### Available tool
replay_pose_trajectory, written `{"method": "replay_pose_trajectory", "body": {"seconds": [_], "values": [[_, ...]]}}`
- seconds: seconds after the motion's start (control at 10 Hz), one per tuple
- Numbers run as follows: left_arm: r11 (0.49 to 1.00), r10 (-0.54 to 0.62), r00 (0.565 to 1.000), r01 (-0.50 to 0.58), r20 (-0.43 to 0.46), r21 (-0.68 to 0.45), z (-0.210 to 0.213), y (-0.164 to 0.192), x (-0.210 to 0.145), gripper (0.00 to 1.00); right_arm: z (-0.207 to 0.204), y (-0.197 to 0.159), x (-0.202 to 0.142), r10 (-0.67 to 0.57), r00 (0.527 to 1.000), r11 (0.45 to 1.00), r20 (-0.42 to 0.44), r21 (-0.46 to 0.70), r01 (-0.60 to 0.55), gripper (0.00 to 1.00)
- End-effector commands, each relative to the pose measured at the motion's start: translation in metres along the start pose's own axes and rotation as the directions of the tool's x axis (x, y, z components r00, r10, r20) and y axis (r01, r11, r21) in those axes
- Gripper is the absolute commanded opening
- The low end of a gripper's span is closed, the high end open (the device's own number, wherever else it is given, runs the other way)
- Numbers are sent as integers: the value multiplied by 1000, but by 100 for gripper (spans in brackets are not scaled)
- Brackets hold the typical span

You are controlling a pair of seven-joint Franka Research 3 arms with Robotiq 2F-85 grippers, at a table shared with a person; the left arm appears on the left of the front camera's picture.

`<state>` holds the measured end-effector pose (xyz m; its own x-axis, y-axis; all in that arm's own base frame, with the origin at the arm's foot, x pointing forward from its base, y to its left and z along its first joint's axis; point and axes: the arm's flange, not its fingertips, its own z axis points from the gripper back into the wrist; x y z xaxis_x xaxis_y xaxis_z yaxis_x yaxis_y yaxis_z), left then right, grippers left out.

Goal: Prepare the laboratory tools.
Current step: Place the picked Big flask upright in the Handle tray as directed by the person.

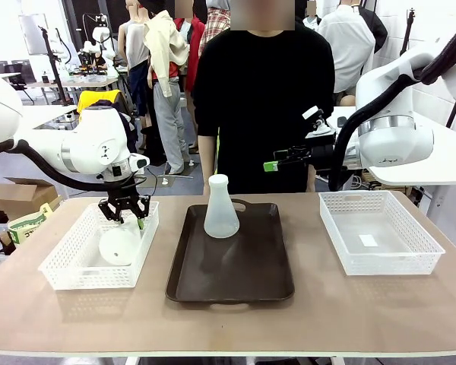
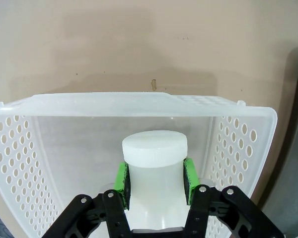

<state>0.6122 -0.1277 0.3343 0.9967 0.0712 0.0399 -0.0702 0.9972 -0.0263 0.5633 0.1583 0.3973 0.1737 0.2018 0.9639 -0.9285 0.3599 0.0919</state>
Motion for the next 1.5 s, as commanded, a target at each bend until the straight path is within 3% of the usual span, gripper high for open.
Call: {"method": "replay_pose_trajectory", "body": {"seconds": [0.0, 0.9, 1.4], "values": [[1000, -7, 1000, 7, 12, 3, 0, 0, 1, 0, 0, -1, 1, -6, 1000, 1000, -10, 6, 6, 100], [999, -5, 999, 7, -37, 37, 4, 16, 4, 0, 0, -1, 1, -6, 1000, 1000, -10, 6, 6, 100], [998, -58, 997, 58, -45, -8, 50, 28, -3, 0, 0, -1, 1, -6, 1000, 1000, -10, 6, 6, 100]]}}
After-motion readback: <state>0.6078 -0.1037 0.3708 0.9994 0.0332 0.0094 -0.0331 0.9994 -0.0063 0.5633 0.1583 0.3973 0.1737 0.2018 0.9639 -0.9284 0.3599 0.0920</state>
